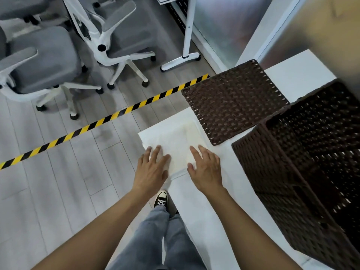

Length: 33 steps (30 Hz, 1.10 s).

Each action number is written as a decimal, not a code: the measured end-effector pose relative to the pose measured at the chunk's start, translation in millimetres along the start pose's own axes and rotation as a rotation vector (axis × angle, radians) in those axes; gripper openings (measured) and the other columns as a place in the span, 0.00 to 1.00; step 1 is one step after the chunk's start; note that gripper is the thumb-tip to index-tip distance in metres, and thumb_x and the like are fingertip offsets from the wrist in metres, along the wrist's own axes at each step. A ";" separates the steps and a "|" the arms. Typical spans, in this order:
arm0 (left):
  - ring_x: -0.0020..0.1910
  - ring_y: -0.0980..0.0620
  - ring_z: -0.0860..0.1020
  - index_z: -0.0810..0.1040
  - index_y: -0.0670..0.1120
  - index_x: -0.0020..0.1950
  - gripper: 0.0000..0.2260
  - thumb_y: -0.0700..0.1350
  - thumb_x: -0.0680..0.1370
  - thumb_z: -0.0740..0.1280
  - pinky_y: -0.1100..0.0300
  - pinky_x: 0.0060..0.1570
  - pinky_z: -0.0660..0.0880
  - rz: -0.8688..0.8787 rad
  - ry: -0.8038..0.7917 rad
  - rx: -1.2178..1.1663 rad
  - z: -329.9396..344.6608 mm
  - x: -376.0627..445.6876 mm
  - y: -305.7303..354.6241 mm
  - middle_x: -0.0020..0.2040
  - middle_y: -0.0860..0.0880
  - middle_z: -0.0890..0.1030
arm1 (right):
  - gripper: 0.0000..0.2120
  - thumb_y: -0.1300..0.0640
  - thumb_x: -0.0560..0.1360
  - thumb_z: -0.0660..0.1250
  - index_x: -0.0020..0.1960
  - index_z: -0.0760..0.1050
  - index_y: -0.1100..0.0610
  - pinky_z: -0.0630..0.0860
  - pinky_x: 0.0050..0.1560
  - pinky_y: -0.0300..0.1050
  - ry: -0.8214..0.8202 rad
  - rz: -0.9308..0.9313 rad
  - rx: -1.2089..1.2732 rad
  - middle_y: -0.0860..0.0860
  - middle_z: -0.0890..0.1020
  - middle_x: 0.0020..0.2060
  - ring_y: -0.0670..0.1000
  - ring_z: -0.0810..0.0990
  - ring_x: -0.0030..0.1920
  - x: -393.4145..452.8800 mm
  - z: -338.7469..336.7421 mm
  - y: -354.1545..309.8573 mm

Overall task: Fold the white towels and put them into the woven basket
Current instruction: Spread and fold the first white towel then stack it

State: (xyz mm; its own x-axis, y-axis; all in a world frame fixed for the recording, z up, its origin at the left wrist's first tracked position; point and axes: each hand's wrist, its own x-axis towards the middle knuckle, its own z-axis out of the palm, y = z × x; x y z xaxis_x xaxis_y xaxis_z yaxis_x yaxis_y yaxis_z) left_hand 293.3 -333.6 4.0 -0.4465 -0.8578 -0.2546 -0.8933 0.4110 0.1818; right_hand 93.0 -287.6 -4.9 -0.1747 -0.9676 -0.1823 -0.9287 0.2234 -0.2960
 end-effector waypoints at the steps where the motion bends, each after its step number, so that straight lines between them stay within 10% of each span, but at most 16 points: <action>1: 0.75 0.34 0.64 0.73 0.52 0.70 0.23 0.50 0.76 0.72 0.40 0.68 0.68 0.016 0.009 0.006 -6.2 0.0 4.4 0.77 0.41 0.66 | 0.28 0.49 0.79 0.66 0.78 0.66 0.50 0.66 0.72 0.56 0.016 0.004 0.026 0.55 0.71 0.75 0.56 0.70 0.72 -1.7 -6.4 -1.3; 20: 0.62 0.41 0.74 0.79 0.50 0.61 0.18 0.41 0.72 0.74 0.48 0.60 0.69 0.693 0.195 -0.190 -107.1 17.0 103.8 0.65 0.46 0.77 | 0.25 0.50 0.78 0.62 0.75 0.68 0.50 0.70 0.66 0.52 0.512 0.530 0.137 0.50 0.74 0.68 0.54 0.73 0.67 -122.2 -87.9 -7.8; 33: 0.61 0.41 0.75 0.80 0.49 0.62 0.17 0.41 0.73 0.74 0.46 0.61 0.72 1.088 -0.020 -0.125 -53.7 -66.2 206.4 0.63 0.45 0.78 | 0.24 0.51 0.79 0.67 0.73 0.69 0.51 0.74 0.63 0.52 0.641 0.974 0.171 0.50 0.75 0.66 0.54 0.75 0.63 -293.0 -65.5 5.2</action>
State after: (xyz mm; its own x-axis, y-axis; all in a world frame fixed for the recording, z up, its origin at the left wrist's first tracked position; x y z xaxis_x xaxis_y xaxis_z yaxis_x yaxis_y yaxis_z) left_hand 141.3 -208.5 109.4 -0.9951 -0.0491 0.0857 -0.0093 0.9103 0.4138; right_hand 117.9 -10.6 108.3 -0.9637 -0.2516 0.0893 -0.2654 0.8663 -0.4232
